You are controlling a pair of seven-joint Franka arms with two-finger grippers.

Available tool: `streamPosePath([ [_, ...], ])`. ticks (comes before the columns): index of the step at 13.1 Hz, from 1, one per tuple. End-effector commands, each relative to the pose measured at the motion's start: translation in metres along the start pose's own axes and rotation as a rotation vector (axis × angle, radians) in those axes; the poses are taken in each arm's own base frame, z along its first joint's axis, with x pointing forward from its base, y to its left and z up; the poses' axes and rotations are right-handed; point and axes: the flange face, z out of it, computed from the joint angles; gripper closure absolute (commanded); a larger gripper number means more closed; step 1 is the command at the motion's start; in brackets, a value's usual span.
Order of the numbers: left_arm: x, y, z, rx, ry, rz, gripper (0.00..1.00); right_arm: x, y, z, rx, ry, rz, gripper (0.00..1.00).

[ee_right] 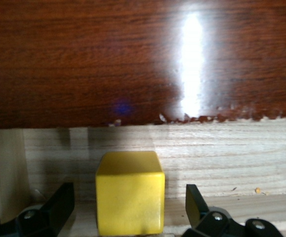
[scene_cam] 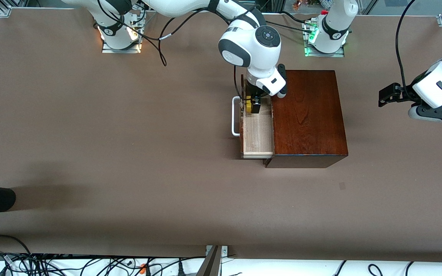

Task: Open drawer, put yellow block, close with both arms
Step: 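Lower the yellow cube into the drawer with the right gripper, then open the right gripper and withdraw it from the drawer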

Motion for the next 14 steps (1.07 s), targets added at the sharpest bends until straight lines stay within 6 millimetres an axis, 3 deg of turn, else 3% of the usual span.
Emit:
streamPosePath([
  [1,-0.004,-0.004,0.001,-0.026,-0.017,0.011,0.00,-0.002,0.003,-0.042,-0.013,0.011,0.052,0.00],
  [3,-0.004,0.000,0.002,-0.020,-0.030,0.019,0.00,-0.017,0.013,-0.093,0.023,0.055,0.147,0.00],
  [4,-0.003,0.000,0.002,-0.020,-0.029,0.020,0.00,-0.035,0.031,-0.120,0.018,0.067,0.185,0.00],
  [6,-0.003,0.000,0.001,-0.018,-0.029,0.020,0.00,-0.084,0.079,-0.172,-0.022,0.100,0.273,0.00],
  [8,-0.003,0.000,0.001,-0.019,-0.029,0.020,0.00,-0.136,0.113,-0.216,-0.043,0.099,0.351,0.00],
  [10,-0.004,0.000,-0.001,-0.019,-0.027,0.019,0.00,-0.180,0.130,-0.250,-0.052,0.068,0.424,0.00],
  [13,-0.004,0.007,-0.003,-0.017,-0.029,0.028,0.00,-0.257,0.175,-0.256,-0.020,0.004,0.569,0.00],
  [14,-0.006,0.008,-0.001,-0.020,-0.050,0.031,0.00,-0.282,0.185,-0.269,-0.021,0.016,0.616,0.00],
])
